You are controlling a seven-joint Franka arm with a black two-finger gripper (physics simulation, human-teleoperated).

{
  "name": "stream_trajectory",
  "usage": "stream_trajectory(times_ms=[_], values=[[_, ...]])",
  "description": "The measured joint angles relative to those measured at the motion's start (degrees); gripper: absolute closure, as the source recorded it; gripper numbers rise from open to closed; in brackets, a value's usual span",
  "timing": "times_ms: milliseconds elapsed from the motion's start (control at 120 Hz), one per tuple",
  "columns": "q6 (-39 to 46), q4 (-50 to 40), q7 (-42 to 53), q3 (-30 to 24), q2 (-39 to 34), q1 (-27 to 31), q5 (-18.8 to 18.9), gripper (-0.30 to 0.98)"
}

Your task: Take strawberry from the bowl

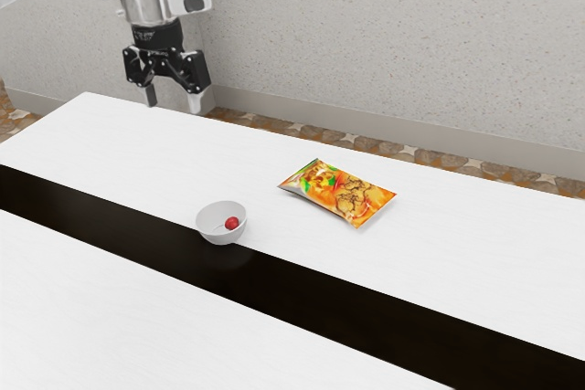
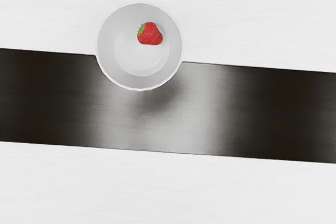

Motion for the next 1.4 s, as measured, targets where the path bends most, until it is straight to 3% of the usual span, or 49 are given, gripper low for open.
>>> stream_trajectory(times_ms=[183,350,558,758,1000,1208,1400], values=[[3.1,-2.4,1.2,0.0,1.7,0.1,-1.1,0.00],[7.0,-5.2,-0.5,2.8,4.7,-0.3,-6.9,0.00],[13.3,-13.0,-6.3,4.6,4.7,-0.2,-10.8,0.06],[15.9,-9.5,-12.8,1.1,8.4,-0.3,-11.2,0.24],[19.2,-6.2,-17.9,0.8,15.1,0.0,-10.4,0.33],[23.0,-12.5,-20.7,2.3,12.8,0.1,-11.4,0.39],[26.9,-12.0,-21.7,2.5,15.5,0.6,-11.8,0.40]])
